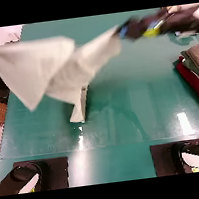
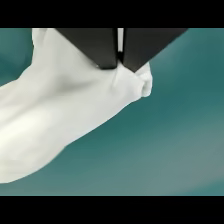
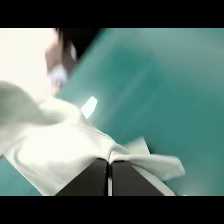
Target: Fold the shirts.
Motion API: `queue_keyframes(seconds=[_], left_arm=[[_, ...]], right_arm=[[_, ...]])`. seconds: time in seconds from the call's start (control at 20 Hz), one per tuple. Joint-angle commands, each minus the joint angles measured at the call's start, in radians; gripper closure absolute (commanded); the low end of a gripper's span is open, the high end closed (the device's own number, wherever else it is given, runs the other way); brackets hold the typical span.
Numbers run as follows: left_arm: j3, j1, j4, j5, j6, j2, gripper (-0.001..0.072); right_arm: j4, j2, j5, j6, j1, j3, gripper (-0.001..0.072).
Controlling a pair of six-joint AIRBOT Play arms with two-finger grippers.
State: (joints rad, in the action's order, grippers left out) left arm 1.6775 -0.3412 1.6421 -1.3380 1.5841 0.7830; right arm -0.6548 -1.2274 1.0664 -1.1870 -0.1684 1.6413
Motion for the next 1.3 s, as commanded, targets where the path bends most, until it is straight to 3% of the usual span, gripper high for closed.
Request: queue_keyframes(seconds=[0.0, 0.2, 0.45, 0.55, 0.65, 0.75, 0.95, 1.05, 1.25], left_arm=[[0.214, 0.001, -0.034, 0.058, -0.006, 0.0, 0.0684], [0.331, 0.001, -0.206, 0.139, -0.01, 0.0, 0.0684], [0.35, 0.001, -0.615, 0.267, -0.107, 0.0, 0.0685], [0.349, 0.001, -0.702, 0.264, -0.129, 0.0, 0.0685], [0.349, 0.001, -0.655, 0.203, -0.147, 0.014, 0.0684], [0.342, 0.001, -0.517, 0.055, -0.116, 0.058, 0.0685], [0.188, 0.001, -0.338, -0.257, -0.094, 0.203, 0.0684], [0.053, 0.001, -0.339, -0.27, -0.117, 0.281, 0.0684], [-0.192, 0.001, -0.332, -0.096, -0.153, 0.443, 0.0684]], right_arm=[[-0.003, 0.145, 0.0, -0.009, 0.119, 0.22, 0.0696], [-0.003, 0.269, 0.018, -0.029, 0.235, 0.318, 0.0696], [-0.003, 0.39, 0.015, -0.029, 0.396, 0.328, 0.0695], [-0.003, 0.419, 0.016, -0.03, 0.498, 0.328, 0.0696], [0.001, 0.426, 0.04, -0.075, 0.617, 0.328, 0.0696], [0.012, 0.399, 0.126, -0.14, 0.716, 0.328, 0.0697], [-0.004, 0.237, 0.386, -0.269, 0.698, 0.328, 0.0697], [-0.061, 0.124, 0.501, -0.309, 0.594, 0.328, 0.0696], [-0.418, -0.106, 0.543, -0.315, 0.294, 0.328, 0.0695]])
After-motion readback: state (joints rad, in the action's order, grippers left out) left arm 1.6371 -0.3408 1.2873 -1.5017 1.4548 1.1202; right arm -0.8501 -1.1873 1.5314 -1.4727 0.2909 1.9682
